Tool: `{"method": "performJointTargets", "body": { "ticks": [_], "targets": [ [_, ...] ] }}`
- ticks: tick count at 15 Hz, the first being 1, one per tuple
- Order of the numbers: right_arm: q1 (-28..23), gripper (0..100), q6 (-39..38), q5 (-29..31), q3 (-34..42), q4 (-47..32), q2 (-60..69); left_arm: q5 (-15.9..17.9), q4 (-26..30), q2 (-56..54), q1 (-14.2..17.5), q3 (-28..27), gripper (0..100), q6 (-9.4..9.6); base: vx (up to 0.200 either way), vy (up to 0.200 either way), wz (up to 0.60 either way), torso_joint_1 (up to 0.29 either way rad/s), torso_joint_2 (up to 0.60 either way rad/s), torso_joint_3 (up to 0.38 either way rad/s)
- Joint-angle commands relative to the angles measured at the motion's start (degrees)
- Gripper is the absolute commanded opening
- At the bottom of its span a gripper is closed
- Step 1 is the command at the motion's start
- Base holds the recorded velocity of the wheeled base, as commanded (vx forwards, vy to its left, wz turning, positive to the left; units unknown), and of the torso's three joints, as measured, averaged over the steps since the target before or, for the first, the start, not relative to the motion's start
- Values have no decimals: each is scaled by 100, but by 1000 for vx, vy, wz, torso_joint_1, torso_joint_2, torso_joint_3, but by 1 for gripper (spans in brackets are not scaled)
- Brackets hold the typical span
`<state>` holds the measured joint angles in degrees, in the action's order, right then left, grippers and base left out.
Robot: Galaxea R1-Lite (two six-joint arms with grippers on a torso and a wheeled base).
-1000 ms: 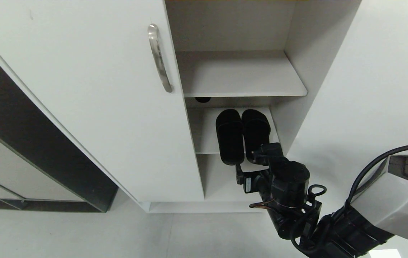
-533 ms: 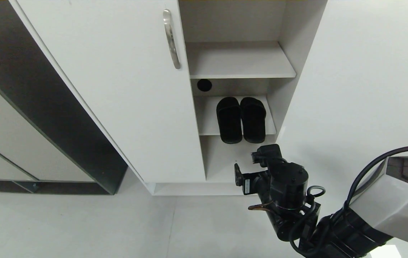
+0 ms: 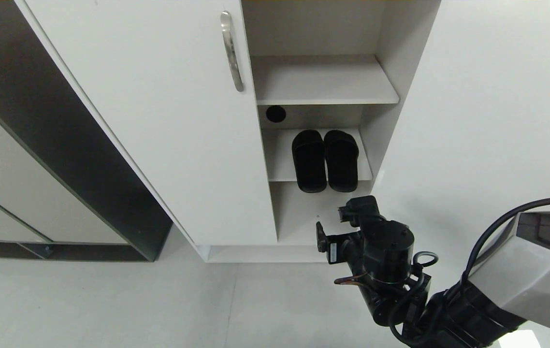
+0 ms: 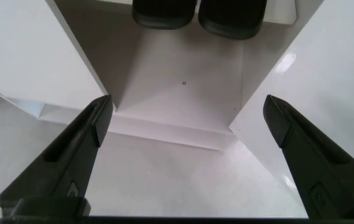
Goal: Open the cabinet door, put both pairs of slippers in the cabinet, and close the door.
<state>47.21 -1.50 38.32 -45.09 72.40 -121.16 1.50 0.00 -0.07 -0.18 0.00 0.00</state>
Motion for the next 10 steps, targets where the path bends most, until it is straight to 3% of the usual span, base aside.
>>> {"method": "performJointTargets", "body": {
  "ticks": [1,5,10],
  "targets": [
    [7,100,1,1,-8,2,-74,-1,0,7,1,0,0,9,0,0,0,0,0,0],
    [7,100,-26,1,1,11,-180,-1,0,7,1,0,0,18,0,0,0,1,-1,26],
    [7,100,-26,36,9,64,-145,-1,0,7,1,0,0,18,0,0,0,3,1,183]
  ]
}}
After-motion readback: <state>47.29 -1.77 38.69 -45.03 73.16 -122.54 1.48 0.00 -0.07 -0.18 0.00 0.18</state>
